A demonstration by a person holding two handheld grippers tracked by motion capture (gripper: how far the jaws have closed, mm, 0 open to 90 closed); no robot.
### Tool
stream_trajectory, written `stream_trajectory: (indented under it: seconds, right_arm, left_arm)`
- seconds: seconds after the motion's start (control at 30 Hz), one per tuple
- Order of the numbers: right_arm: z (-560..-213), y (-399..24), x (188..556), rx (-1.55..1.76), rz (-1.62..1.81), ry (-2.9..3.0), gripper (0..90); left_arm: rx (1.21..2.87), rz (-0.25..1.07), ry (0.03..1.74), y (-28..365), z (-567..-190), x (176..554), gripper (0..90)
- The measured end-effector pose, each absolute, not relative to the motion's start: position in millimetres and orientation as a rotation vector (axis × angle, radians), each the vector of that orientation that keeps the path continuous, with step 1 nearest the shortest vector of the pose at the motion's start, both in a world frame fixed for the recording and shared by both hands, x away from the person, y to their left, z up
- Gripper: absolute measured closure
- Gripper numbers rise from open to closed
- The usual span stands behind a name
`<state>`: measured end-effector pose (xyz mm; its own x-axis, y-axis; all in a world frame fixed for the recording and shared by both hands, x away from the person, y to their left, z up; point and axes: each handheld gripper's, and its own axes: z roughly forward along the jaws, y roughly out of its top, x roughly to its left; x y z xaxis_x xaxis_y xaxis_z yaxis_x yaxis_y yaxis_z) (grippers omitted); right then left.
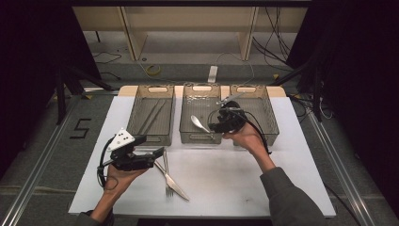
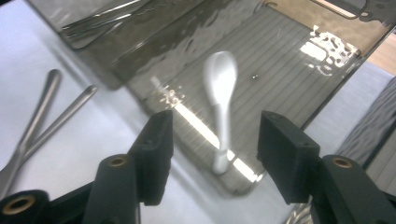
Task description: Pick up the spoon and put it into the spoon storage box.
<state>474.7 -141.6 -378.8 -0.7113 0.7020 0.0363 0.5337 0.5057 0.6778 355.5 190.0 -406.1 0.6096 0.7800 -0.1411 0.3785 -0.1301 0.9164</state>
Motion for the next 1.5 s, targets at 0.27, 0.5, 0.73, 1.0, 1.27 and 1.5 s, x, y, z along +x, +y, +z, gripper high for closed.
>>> stream_trajectory:
  seconds: [0.27,0.5,0.73,1.0,1.27,1.5]
  right_arm:
    - [-375.4,-160.6,440.3,1.011,1.105,2.466,41.0]
    - [-385.2,-180.8,408.4,1.009,1.190,2.443,38.4]
    - [-398.9,-203.4,389.3,1.037,1.254,2.404,37.4]
    - [-406.3,-218.4,368.7,1.045,1.315,2.347,33.4]
    - [-416.5,-225.1,355.7,1.059,1.331,2.345,30.2]
    - [-419.5,-229.5,349.6,1.067,1.354,2.330,29.4]
  left_arm:
    - [1.762,0.448,0.968,192.2,-409.0,370.1,16.1]
    - [1.788,0.447,0.971,188.8,-412.1,382.4,16.2]
    - [1.799,0.436,0.982,188.9,-415.2,390.9,16.5]
    - [1.833,0.434,0.985,189.2,-417.9,395.7,17.1]
    - [1.881,0.430,0.990,187.3,-420.5,399.2,17.2]
    - [1.953,0.412,1.010,184.8,-426.3,403.4,17.1]
